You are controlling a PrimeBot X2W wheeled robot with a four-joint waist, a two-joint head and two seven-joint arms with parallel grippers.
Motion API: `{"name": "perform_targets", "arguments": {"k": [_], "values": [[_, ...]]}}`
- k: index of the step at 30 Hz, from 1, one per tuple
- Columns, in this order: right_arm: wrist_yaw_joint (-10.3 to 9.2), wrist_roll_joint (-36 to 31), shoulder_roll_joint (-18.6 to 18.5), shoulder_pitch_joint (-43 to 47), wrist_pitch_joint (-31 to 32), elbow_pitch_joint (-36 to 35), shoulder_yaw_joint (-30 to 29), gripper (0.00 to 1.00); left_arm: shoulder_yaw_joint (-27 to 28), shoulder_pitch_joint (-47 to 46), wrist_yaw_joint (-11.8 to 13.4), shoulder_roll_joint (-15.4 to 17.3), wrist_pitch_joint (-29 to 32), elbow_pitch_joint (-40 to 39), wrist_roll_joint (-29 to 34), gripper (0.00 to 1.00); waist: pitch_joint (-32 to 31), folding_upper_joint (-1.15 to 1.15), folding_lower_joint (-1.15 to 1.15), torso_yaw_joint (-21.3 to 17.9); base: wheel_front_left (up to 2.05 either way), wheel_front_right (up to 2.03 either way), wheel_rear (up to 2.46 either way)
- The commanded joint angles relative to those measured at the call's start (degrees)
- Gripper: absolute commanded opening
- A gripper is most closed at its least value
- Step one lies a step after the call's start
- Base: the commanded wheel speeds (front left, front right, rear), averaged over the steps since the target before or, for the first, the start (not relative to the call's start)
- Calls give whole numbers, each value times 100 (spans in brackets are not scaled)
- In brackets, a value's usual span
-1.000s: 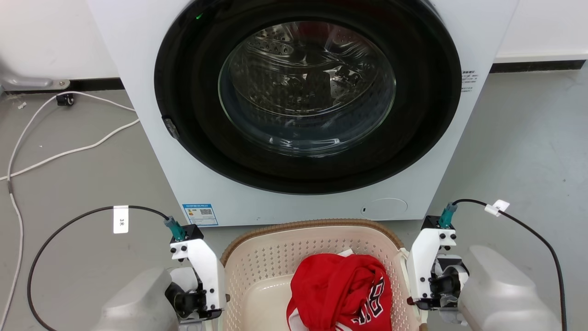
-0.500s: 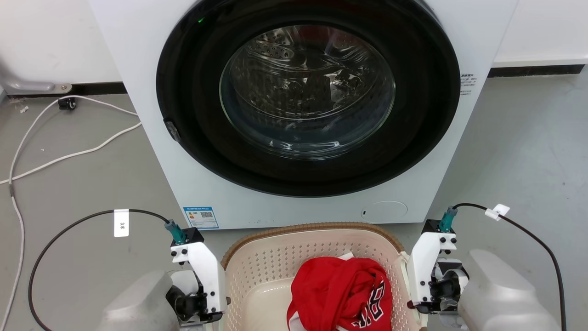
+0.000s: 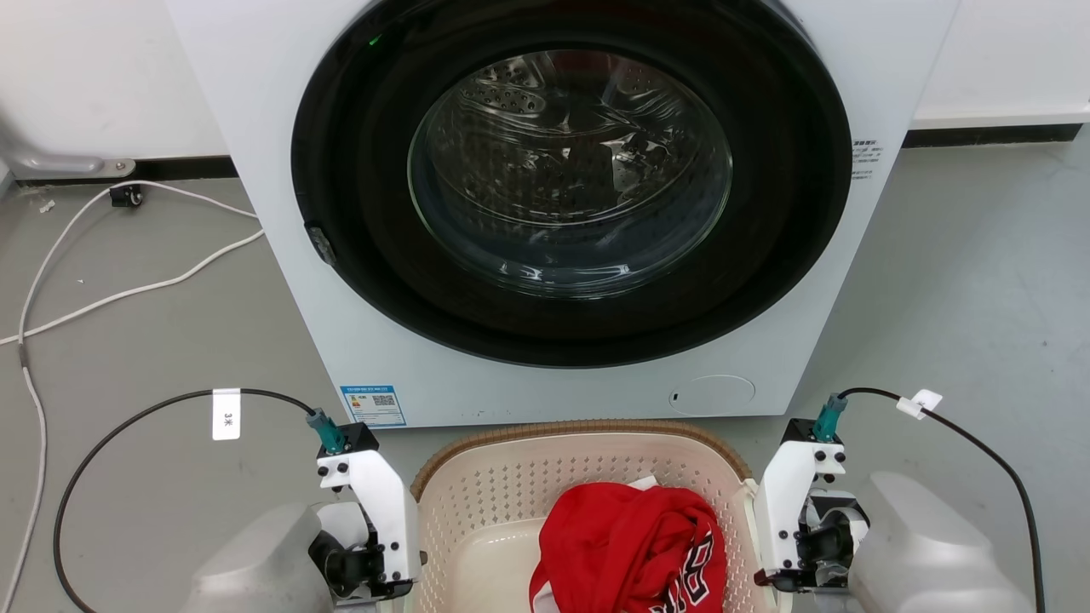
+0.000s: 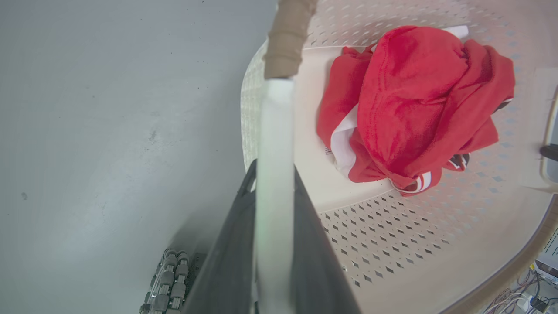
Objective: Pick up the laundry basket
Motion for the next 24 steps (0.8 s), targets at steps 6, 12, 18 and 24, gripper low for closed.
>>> {"name": "perform_targets", "arguments": {"k": [6, 12, 18, 24], "values": [[33, 104, 175, -28, -1, -60, 25, 0, -9, 83, -86, -178, -21, -119, -92, 0, -8, 0, 0, 2, 0, 0, 0], [33, 103, 176, -15, 17, -61, 30, 0, -26, 89, -86, -189, -21, -113, -136, 0, -8, 0, 0, 6, 0, 0, 0], [34, 133, 177, -7, 22, -61, 49, 0, -44, 84, -86, -183, -31, -109, -151, 0, -14, 0, 0, -4, 0, 0, 0], [33, 158, 178, 13, 25, -60, 69, 0, -56, 97, -86, -191, -53, -111, -177, 0, -18, 0, 0, -8, 0, 0, 0]]}}
